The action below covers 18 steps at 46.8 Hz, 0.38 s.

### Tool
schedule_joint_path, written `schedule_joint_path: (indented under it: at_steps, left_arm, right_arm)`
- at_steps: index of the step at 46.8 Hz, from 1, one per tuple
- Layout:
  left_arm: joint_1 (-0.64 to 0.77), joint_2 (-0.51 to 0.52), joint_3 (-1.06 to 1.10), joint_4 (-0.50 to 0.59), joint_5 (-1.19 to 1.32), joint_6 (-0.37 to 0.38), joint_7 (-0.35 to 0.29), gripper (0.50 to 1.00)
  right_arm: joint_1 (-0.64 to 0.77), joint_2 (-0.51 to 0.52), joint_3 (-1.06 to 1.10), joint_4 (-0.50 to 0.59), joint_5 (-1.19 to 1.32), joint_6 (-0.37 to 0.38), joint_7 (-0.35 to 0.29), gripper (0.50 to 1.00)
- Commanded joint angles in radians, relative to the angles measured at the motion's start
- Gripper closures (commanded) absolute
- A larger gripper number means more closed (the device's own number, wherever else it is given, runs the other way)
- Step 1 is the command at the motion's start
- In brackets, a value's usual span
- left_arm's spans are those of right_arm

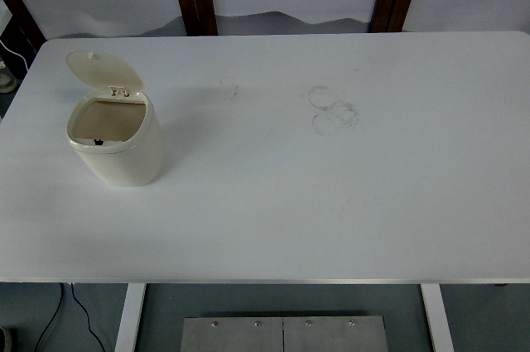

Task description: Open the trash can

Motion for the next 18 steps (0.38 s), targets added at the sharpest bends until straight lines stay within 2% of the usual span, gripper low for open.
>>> schedule_joint_path:
  at_steps: [1,18]
  left_arm:
    - [0.002,0.0,0.001,0.0,0.0,0.001,0.001,0.5]
    - [0.006,-0.002,0.002,0.0,0.008,0.0,0.003,0.5]
  right_arm:
    - [0.0,0.0,0.0,0.0,0.0,0.0,0.0,0.505]
    - [-0.001,0.0,-0.001,0.0,0.0,0.0,0.0,0.505]
